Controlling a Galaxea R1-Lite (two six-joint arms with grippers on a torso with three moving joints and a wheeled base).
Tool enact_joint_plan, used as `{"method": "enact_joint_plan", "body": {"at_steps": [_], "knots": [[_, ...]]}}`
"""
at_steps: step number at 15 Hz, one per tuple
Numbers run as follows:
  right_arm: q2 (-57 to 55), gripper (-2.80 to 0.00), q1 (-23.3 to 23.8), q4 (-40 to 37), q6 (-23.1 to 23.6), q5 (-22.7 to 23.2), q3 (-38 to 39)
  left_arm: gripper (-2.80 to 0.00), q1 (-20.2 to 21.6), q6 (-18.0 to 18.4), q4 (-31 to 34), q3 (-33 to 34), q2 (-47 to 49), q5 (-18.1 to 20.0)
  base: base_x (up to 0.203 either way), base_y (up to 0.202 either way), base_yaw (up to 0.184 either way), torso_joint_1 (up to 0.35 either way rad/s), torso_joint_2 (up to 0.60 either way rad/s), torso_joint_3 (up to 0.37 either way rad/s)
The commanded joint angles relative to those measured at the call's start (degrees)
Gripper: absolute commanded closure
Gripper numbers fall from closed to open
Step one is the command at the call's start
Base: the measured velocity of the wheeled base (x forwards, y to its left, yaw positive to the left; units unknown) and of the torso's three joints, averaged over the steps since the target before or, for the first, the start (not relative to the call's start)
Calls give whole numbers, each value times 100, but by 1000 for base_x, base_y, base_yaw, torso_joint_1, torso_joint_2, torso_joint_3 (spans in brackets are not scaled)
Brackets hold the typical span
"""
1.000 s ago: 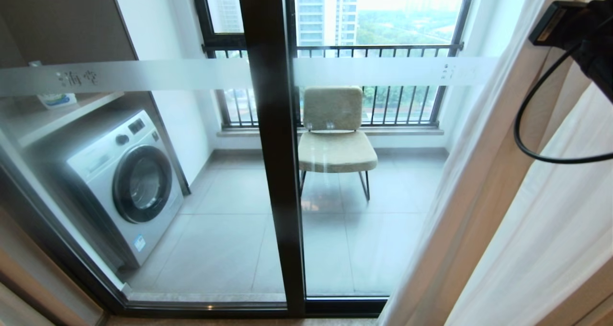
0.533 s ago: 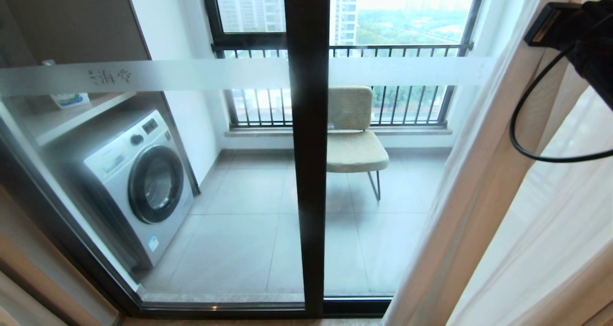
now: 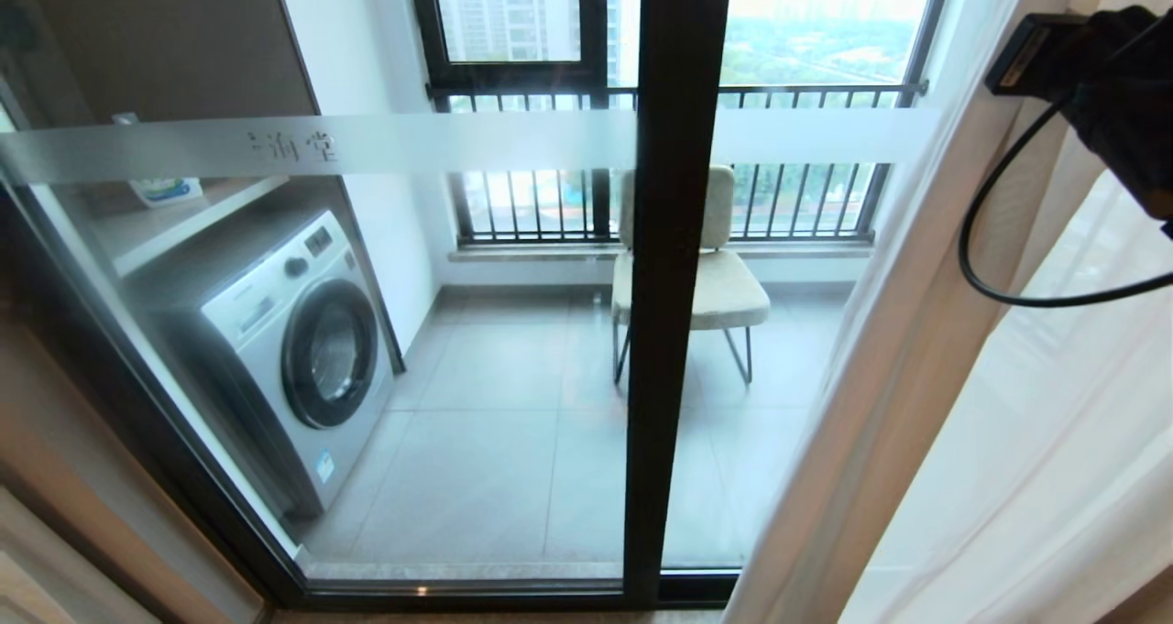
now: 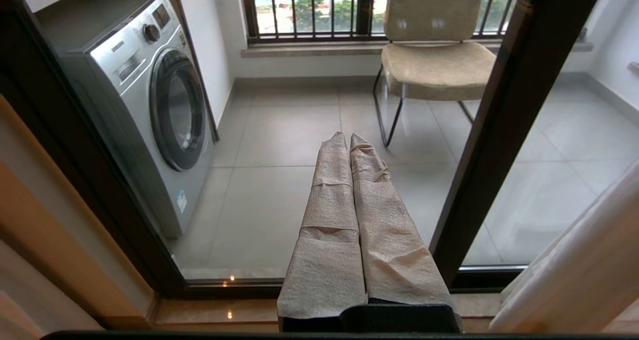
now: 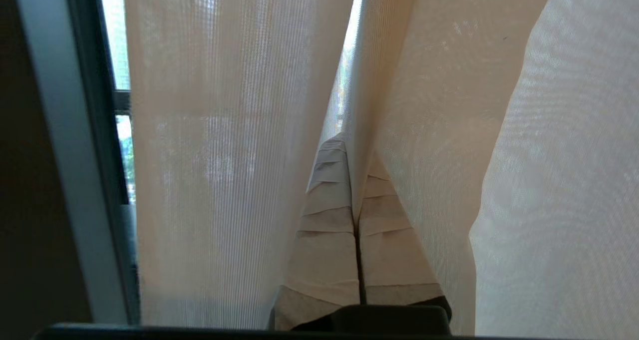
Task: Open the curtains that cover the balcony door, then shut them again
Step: Close the inner curtains on both sides
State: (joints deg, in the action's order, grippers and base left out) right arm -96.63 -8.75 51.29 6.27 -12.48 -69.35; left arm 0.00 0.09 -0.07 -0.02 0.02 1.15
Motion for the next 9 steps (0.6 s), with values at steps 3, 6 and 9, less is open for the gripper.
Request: {"method": "enact_joint_plan", "body": {"at_steps": [3, 6, 9], "knots": [[-40, 0, -4, 31, 6, -9, 1, 0, 0, 0, 4, 2, -2, 0, 0, 192, 2, 4, 4, 3], [-50, 0, -21, 31, 6, -9, 1, 0, 0, 0, 6, 2, -2, 0, 0, 189, 0, 1, 2, 2], [-66, 0, -30, 31, 6, -9, -8, 0, 0, 0, -1, -5, -2, 0, 0, 190, -2, 4, 3, 0]]}}
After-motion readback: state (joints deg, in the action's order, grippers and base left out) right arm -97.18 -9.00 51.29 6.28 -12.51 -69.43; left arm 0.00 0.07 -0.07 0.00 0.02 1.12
